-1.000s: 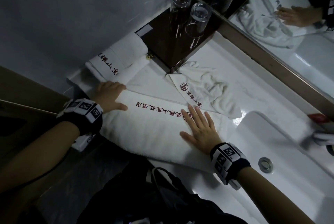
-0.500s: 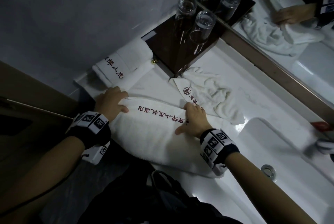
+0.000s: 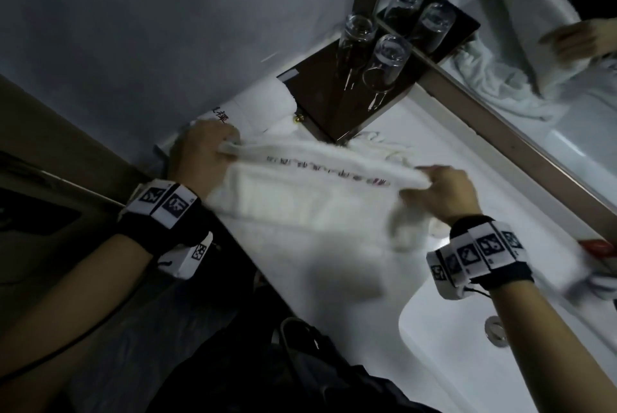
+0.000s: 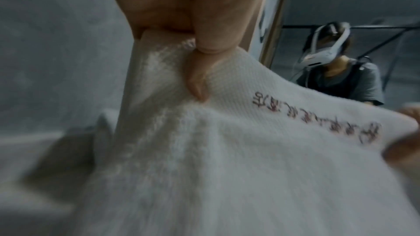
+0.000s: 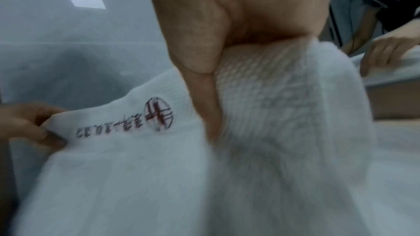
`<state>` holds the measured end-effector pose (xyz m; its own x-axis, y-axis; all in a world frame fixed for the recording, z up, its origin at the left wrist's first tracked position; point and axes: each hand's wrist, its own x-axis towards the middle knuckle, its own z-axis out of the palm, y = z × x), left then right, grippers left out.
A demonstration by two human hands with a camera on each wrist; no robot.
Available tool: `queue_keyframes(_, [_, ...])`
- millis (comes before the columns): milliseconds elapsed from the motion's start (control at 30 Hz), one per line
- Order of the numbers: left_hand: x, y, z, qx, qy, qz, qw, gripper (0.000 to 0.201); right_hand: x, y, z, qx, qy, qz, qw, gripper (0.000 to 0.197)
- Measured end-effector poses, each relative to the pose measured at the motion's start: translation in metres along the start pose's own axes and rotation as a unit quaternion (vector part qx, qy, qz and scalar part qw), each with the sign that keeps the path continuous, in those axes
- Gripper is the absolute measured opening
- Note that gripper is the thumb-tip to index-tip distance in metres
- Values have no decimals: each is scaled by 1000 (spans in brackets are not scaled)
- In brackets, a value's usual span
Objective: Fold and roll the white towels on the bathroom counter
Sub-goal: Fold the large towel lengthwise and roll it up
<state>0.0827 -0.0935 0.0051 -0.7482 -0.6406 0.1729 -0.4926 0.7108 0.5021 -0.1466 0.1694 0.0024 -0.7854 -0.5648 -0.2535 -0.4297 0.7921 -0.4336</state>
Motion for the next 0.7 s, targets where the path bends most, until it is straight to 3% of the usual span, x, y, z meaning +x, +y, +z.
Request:
queue_keyframes(67, [4,10,-6,41,56,44,997,30,-8,-2,-13,14,135,-80,987,28])
queue_keyframes(133, [-5,13,-3,102,50,56,992,41,-24,0,-15,-7,199,-138,970,33])
queue_keyframes(200, [-23,6,9,160,-10,78,984,42,-42,9,-2,-44,124,-164,978,51])
queue_keyframes(267, [-50,-4,25,213,-121,68,967,36,-61,23,21,-92,-73,-159,980,72])
queue_keyframes(333, [-77,-18,39,243,-211,46,946,36,-81,34,46,-147,-249,-173,941,82])
queue_keyframes(367, [-87,-25,44,238,-242,35,940,41,-88,39,60,-160,-297,-180,924,82])
queue_keyframes(467, [-101,-31,56,231,-261,-2,937,63,-103,48,86,-131,-301,-170,929,71])
queue_keyframes(567, [-105,-16,68,234,-249,19,940,85,-102,54,92,-102,-276,-172,940,68])
queue_keyframes(700, [-125,9,104,169,-359,-29,918,106,-94,54,90,-49,-300,-154,940,68])
